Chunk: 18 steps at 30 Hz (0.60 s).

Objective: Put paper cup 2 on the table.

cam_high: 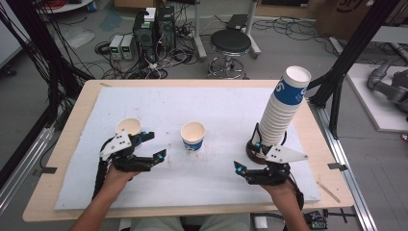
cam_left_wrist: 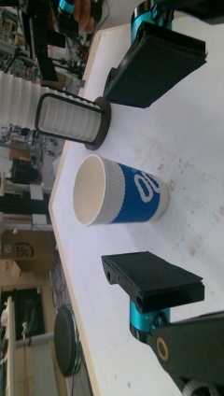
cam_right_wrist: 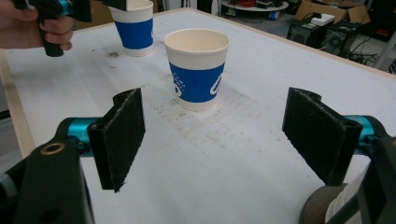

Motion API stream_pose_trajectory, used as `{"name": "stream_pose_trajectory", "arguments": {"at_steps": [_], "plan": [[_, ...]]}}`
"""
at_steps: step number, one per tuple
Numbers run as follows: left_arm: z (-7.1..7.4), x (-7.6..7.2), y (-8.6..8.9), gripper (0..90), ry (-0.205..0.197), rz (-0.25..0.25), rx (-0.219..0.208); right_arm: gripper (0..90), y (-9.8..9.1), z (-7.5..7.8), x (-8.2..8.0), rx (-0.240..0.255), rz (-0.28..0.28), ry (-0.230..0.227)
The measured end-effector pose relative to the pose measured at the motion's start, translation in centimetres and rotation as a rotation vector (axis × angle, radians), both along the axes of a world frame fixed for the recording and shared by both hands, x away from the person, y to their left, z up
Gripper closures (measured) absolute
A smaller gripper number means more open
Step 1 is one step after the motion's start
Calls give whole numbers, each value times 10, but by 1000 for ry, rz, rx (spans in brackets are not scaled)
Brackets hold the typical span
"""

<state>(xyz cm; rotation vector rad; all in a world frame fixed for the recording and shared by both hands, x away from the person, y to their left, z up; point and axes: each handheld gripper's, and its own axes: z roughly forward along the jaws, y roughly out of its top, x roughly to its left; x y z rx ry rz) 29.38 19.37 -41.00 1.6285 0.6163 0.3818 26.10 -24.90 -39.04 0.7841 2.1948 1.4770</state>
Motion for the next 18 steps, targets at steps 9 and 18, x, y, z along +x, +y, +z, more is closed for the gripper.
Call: {"name": "stream_pose_trajectory", "arguments": {"at_steps": [9, 18], "plan": [[7, -15, 31, 190, -52, 64, -12, 217, -6, 1, -2, -1, -23, -10], [3, -19, 43, 192, -61, 90, -34, 217, -4, 2, -6, -7, -31, -13]]}}
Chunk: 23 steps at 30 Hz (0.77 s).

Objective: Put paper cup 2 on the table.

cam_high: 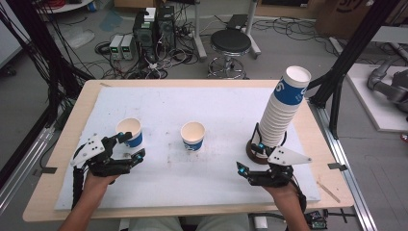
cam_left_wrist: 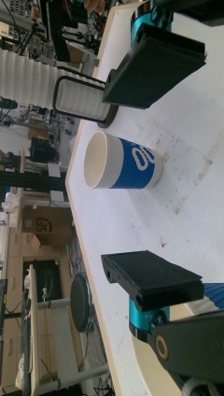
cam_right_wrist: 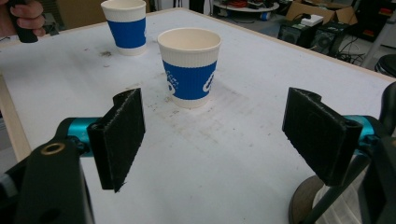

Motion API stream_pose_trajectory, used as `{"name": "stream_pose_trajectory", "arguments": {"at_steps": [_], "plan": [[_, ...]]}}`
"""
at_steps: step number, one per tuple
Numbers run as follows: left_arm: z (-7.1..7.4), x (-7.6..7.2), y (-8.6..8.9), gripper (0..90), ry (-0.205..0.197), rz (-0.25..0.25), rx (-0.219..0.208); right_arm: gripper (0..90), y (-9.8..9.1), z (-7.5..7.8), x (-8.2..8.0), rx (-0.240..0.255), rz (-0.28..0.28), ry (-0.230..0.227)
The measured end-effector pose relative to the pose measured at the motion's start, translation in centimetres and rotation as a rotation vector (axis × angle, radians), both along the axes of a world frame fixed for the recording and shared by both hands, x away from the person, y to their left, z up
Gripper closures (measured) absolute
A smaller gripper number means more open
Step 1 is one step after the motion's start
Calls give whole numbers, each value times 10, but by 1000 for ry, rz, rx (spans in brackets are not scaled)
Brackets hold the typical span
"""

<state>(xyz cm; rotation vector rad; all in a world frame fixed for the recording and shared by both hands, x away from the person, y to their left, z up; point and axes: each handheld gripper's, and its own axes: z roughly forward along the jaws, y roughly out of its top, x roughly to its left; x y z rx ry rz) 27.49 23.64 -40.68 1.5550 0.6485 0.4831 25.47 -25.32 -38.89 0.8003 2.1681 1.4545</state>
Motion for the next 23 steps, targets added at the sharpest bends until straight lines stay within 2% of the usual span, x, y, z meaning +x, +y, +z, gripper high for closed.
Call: {"name": "stream_pose_trajectory", "arguments": {"at_steps": [8, 17, 23], "plan": [[0, -2, 3, 192, -7, 7, -12, 217, 3, 0, 2, 0, 6, 0], [-2, -3, 2, 194, -7, 0, 0, 217, 4, -1, 3, 2, 9, 1], [-2, -2, 3, 194, -9, 6, -9, 217, 3, -1, 3, 5, 8, 0]]}}
